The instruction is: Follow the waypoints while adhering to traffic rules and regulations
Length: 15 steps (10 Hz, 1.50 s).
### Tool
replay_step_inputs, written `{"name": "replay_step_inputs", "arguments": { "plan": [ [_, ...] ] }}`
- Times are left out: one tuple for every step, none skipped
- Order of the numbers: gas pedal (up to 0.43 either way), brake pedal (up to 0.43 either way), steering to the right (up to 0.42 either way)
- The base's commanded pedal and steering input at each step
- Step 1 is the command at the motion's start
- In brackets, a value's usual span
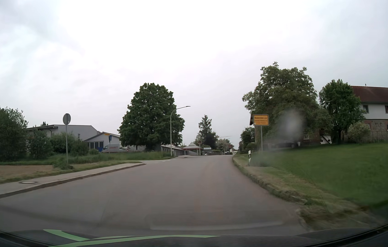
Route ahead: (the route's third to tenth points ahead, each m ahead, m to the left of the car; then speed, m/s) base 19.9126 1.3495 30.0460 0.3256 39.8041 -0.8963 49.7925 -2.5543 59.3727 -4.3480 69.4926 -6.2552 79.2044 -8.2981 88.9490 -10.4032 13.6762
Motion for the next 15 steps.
{"name": "replay_step_inputs", "arguments": {
  "plan": [
    [0.087,0.000,0.018],
    [0.087,0.000,0.018],
    [0.087,0.000,0.020],
    [0.087,0.000,0.021],
    [0.098,0.000,0.022],
    [0.098,0.000,0.022],
    [0.098,0.000,0.022],
    [0.098,0.000,0.021],
    [0.098,0.000,0.019],
    [0.098,0.000,0.019],
    [0.110,0.000,0.018],
    [0.110,0.000,0.016],
    [0.110,0.000,0.016],
    [0.118,0.000,0.015],
    [0.118,0.000,0.015]
  ]
}}
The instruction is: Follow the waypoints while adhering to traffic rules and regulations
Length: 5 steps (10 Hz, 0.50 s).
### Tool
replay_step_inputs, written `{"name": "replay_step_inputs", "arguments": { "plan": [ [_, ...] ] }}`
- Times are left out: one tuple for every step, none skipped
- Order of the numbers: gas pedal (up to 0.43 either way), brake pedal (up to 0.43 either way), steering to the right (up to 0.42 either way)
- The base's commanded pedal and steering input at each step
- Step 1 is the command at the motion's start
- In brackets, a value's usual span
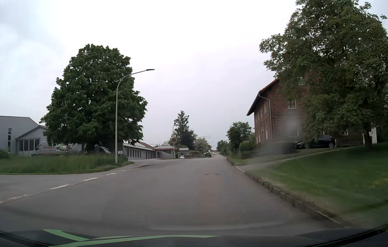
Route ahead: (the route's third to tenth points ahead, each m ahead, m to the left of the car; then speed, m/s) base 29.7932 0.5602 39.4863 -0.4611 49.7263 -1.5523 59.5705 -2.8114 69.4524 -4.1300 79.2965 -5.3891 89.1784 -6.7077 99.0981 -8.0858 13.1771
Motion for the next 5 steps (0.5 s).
{"name": "replay_step_inputs", "arguments": {
  "plan": [
    [0.118,0.000,0.015],
    [0.118,0.000,0.015],
    [0.118,0.000,0.014],
    [0.118,0.000,0.014],
    [0.118,0.000,0.014]
  ]
}}
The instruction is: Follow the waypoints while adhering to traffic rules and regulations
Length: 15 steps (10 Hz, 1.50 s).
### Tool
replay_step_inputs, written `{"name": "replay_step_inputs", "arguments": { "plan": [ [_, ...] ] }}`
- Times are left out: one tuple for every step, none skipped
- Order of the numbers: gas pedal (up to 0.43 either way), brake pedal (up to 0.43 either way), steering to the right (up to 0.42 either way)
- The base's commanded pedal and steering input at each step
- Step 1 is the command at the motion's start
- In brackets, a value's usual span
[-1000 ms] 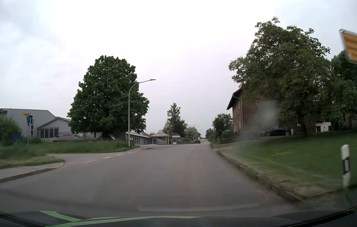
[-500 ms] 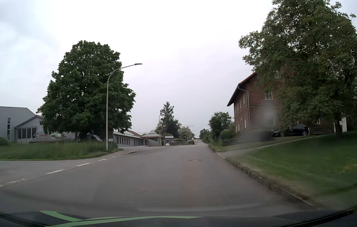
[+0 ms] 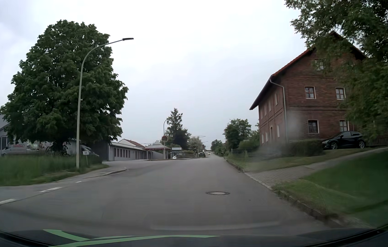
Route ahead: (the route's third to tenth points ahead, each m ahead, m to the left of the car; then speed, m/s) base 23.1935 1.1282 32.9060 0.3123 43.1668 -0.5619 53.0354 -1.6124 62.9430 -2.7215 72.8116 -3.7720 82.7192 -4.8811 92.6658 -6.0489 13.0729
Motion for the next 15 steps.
{"name": "replay_step_inputs", "arguments": {
  "plan": [
    [0.118,0.000,0.014],
    [0.118,0.000,0.014],
    [0.118,0.000,0.014],
    [0.118,0.000,0.014],
    [0.118,0.000,0.014],
    [0.118,0.000,0.014],
    [0.130,0.000,0.013],
    [0.130,0.000,0.013],
    [0.130,0.000,0.012],
    [0.130,0.000,0.013],
    [0.130,0.000,0.012],
    [0.130,0.000,0.012],
    [0.130,0.000,0.013],
    [0.130,0.000,0.012],
    [0.118,0.000,0.013]
  ]
}}
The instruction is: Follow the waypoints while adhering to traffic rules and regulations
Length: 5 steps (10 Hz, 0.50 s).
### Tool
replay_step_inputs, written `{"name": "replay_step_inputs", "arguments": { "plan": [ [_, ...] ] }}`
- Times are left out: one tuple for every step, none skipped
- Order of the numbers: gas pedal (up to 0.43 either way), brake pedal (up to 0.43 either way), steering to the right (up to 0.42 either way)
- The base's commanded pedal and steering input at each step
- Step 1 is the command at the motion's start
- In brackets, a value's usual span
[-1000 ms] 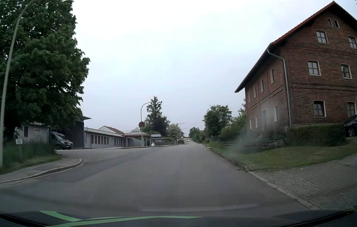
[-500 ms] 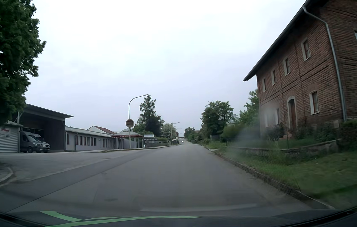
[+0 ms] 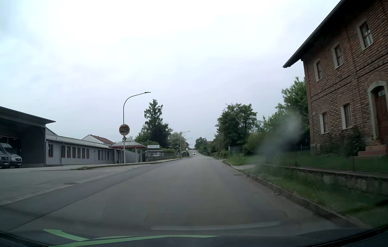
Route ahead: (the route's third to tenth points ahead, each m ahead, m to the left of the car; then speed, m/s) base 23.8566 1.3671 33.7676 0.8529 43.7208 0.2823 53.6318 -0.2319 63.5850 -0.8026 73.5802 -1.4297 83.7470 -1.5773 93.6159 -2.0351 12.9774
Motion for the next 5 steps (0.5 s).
{"name": "replay_step_inputs", "arguments": {
  "plan": [
    [0.118,0.000,0.012],
    [0.118,0.000,0.012],
    [0.118,0.000,0.012],
    [0.110,0.000,0.011],
    [0.110,0.000,0.011]
  ]
}}
